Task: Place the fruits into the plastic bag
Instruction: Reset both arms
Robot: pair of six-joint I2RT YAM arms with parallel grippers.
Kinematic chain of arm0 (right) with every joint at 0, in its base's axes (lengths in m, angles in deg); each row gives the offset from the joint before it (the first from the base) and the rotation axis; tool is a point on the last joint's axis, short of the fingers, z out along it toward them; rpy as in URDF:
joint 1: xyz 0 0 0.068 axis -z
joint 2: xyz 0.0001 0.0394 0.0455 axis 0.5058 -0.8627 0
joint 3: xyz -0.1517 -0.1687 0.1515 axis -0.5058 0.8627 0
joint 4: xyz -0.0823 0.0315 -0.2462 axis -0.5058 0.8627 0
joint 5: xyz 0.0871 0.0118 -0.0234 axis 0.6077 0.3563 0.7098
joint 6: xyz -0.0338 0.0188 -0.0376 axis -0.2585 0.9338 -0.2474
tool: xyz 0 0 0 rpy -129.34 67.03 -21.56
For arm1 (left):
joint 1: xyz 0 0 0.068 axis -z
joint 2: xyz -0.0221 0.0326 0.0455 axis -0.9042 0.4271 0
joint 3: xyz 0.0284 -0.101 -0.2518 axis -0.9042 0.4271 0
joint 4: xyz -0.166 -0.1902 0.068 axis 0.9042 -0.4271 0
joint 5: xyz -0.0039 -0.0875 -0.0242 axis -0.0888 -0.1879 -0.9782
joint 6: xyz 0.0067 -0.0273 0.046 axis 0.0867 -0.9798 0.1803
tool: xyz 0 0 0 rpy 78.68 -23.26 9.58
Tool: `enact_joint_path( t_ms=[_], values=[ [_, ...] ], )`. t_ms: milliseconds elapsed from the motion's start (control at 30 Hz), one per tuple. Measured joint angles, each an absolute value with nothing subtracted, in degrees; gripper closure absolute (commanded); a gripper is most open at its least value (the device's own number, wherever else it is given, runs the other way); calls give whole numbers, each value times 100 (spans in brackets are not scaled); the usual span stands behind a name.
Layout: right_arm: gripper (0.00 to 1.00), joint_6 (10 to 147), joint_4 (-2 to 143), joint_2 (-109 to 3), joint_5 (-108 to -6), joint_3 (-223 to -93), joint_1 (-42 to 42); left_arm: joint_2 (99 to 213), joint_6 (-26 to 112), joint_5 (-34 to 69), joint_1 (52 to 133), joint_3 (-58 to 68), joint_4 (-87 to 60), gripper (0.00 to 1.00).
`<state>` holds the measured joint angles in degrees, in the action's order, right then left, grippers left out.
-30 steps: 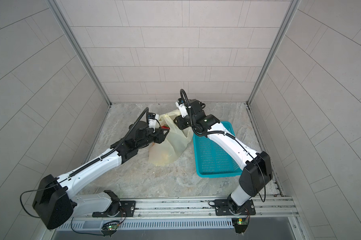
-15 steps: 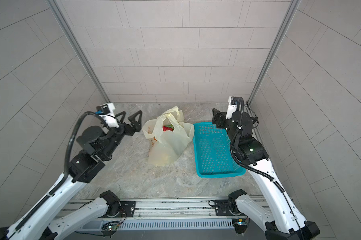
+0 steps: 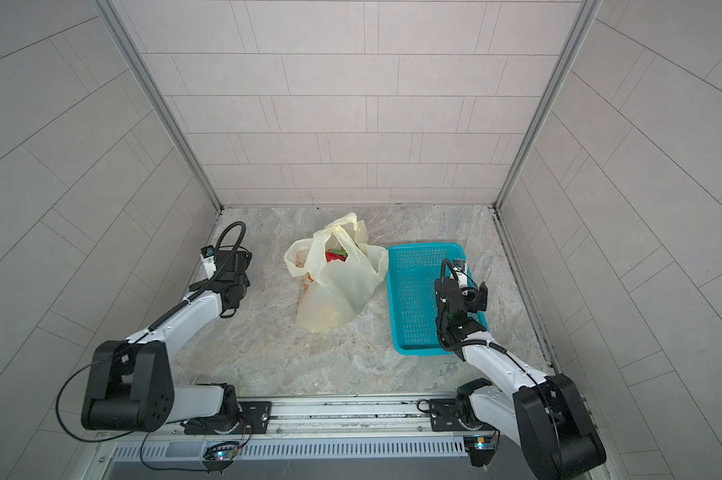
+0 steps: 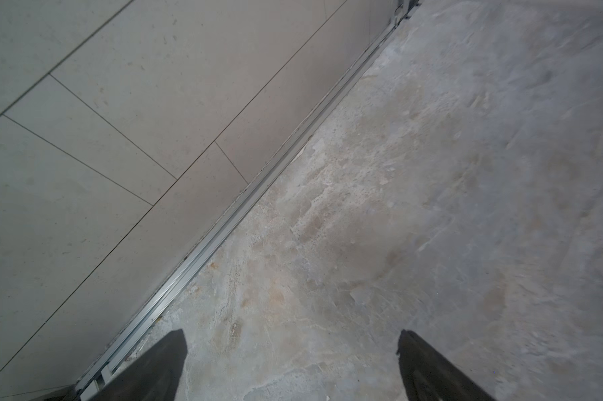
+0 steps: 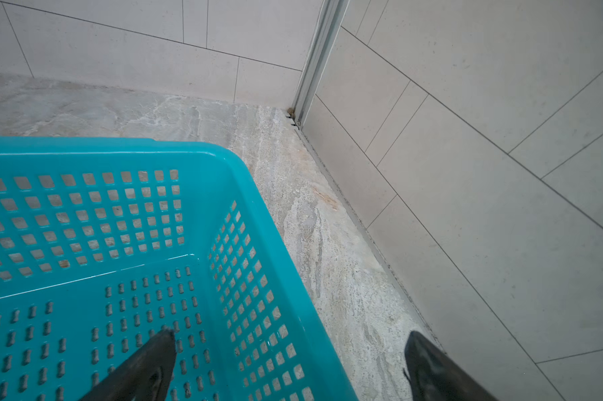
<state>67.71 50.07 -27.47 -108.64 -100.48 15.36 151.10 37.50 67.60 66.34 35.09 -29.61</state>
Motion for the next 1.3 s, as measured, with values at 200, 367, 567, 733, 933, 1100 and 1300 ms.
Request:
enact_joint_path(
  t_ms=[200,367,567,733,933,1100,1300],
  values=[
    [1,6681,4003,-3917,-10967,-10089,1671,15610,4058,6954,6623,3959,-1558,0],
    [1,6452,3085,-4524,-10569,-10192,2021,15956,4782,6377,6715,4705,302,0],
    [1,6248,1542,-5344,-9369,-10039,2642,16172,5496,5676,7067,5402,2267,0],
    [1,6213,1354,-5357,-8772,-10244,2624,16415,5761,5269,7021,5546,2956,0],
    [1,6089,1142,-5488,-8156,-10008,2591,16448,5776,4902,6837,5494,3174,0],
    [1,6087,1317,-5497,-7747,-10043,2722,16448,5778,4771,6794,5494,3231,0],
    [1,6152,1569,-5504,-7299,-10194,2952,16448,5778,4723,6794,5494,3240,0]
  ],
)
